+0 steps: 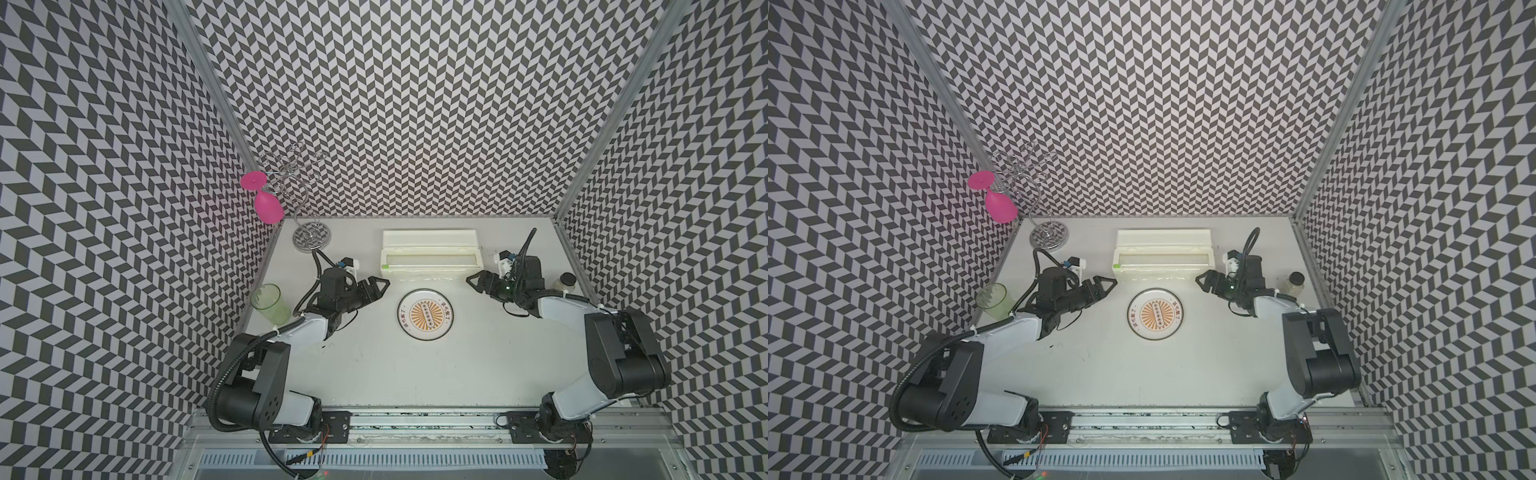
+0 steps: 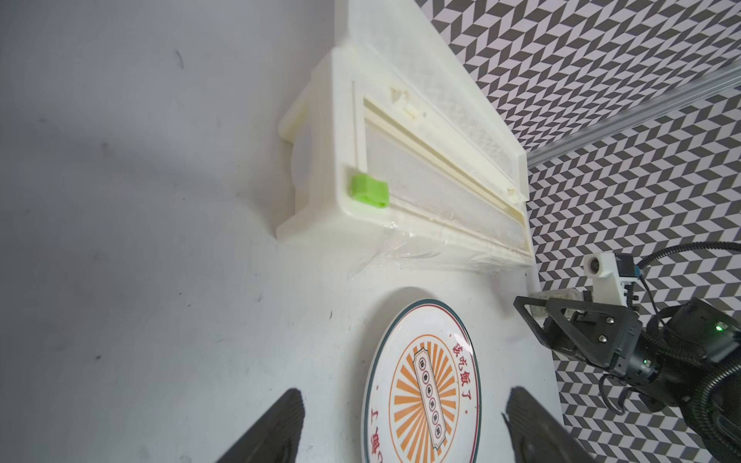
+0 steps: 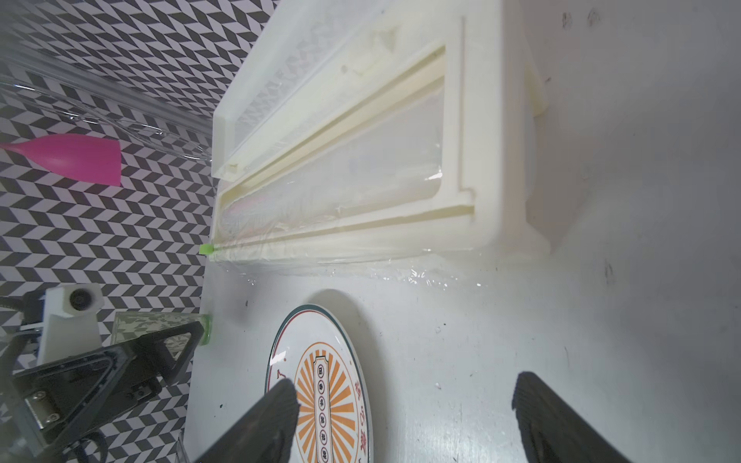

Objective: Wrap the plate with plastic wrap
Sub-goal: Move the plate to the center of the board.

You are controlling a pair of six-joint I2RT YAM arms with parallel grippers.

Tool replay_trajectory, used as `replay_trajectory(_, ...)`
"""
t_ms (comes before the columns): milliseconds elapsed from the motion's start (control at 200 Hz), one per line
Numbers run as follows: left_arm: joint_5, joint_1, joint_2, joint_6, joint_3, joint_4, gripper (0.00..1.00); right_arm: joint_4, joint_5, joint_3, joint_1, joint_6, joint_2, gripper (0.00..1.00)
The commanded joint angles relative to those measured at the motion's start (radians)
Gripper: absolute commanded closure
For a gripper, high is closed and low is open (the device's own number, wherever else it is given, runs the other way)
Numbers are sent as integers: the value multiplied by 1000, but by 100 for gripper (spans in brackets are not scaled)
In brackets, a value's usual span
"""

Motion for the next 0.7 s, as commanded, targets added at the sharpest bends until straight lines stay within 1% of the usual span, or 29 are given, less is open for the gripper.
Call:
replay_trajectory(0, -57, -59, -14, -18, -60, 125, 22, 213, -21, -19, 7, 33, 49, 16)
replay_trajectory(85, -86, -124, 27, -12, -83, 154, 25, 287, -21, -27, 8, 60, 85, 17)
replay_trajectory(175, -101, -170, 75, -7, -83, 180, 29, 352, -19, -30, 12, 75, 111, 19)
replay_trajectory(315, -110, -211, 147, -7, -80, 223, 35, 389, -1, -10, 26, 71, 162, 22)
replay_trajectory(376, -102, -224, 177, -9, -78, 237, 39, 415, 6, -16, 27, 77, 179, 23)
replay_trajectory(471, -100, -244, 202, -15, -76, 261, 44, 449, 13, -21, 27, 81, 197, 26)
replay_trajectory(536, -97, -256, 212, -16, -69, 265, 45, 475, 16, -26, 30, 87, 213, 28)
replay_trajectory(696, -92, -288, 231, -12, -51, 264, 48, 570, 34, -59, 37, 102, 227, 31)
